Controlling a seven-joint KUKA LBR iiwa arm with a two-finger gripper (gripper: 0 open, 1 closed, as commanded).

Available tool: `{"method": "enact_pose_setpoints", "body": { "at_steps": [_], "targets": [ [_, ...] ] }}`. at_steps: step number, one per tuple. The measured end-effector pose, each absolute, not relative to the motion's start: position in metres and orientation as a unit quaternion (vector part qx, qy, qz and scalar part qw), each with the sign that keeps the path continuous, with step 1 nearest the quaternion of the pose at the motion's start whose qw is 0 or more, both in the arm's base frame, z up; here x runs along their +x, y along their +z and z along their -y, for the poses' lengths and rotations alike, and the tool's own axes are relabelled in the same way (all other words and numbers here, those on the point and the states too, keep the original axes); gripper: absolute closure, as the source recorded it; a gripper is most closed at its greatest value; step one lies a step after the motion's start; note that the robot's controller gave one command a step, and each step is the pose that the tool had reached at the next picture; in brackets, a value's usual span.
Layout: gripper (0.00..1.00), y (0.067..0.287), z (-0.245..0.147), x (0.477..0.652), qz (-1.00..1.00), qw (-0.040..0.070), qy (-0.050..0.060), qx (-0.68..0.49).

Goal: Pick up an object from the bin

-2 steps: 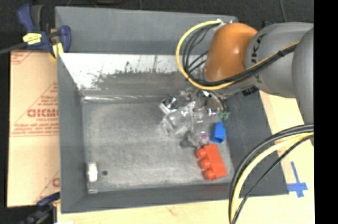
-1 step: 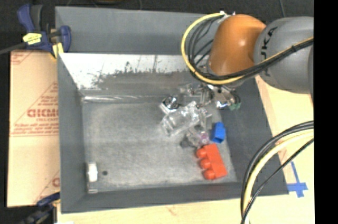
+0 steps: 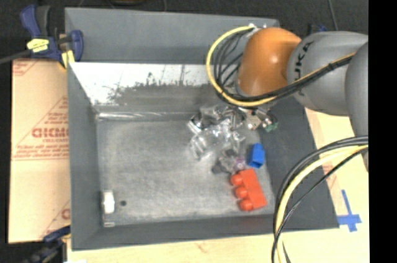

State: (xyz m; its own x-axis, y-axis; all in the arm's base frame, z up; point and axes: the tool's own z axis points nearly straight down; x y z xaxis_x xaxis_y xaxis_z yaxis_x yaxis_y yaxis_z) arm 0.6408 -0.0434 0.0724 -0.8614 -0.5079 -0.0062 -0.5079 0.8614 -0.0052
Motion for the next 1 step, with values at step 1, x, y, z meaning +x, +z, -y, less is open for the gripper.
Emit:
{"method": "enact_pose_setpoints", "body": {
  "at_steps": [1],
  "targets": [
    [0.00, 0.0730, 0.0529, 0.6247, -0.928, 0.003, -0.002, -0.374]
  ]
}}
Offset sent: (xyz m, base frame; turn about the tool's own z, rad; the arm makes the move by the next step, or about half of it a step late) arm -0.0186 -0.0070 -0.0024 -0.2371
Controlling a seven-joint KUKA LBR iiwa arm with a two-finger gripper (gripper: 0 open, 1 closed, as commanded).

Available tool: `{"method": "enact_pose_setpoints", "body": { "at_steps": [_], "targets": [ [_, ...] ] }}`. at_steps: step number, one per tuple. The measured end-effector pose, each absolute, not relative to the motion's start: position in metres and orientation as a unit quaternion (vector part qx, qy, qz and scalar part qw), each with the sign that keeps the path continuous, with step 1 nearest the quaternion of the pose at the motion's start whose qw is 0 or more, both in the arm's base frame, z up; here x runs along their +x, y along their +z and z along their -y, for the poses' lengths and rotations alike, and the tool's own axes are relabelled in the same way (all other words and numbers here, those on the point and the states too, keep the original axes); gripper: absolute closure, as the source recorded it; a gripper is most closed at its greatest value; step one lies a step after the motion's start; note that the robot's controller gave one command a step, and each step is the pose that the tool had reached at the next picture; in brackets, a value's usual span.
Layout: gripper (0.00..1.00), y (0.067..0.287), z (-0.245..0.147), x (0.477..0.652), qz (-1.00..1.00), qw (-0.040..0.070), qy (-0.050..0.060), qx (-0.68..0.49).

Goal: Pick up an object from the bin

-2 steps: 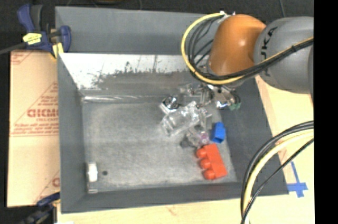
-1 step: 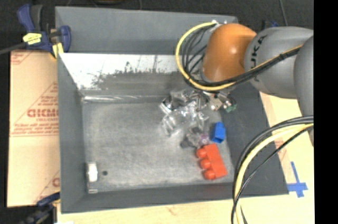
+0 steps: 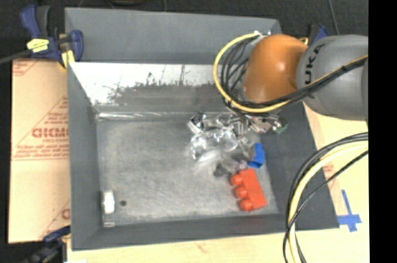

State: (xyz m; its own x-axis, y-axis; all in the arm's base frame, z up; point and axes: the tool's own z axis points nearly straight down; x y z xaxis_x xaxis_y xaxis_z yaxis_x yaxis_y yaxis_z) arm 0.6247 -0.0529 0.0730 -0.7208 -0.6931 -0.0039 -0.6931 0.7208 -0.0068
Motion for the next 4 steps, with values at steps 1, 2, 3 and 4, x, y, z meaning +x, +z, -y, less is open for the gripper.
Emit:
{"method": "enact_pose_setpoints", "body": {
  "at_steps": [1, 2, 3, 4],
  "targets": [
    [1.00, 0.073, 0.052, 0.625, -0.928, 0.004, -0.002, -0.373],
    [1.00, 0.129, 0.053, 0.627, -0.929, 0.003, -0.002, -0.371],
    [1.00, 0.136, 0.055, 0.627, -0.930, 0.002, -0.001, -0.368],
    [1.00, 0.185, 0.056, 0.629, -0.931, 0.003, -0.002, -0.365]
  ]
}}
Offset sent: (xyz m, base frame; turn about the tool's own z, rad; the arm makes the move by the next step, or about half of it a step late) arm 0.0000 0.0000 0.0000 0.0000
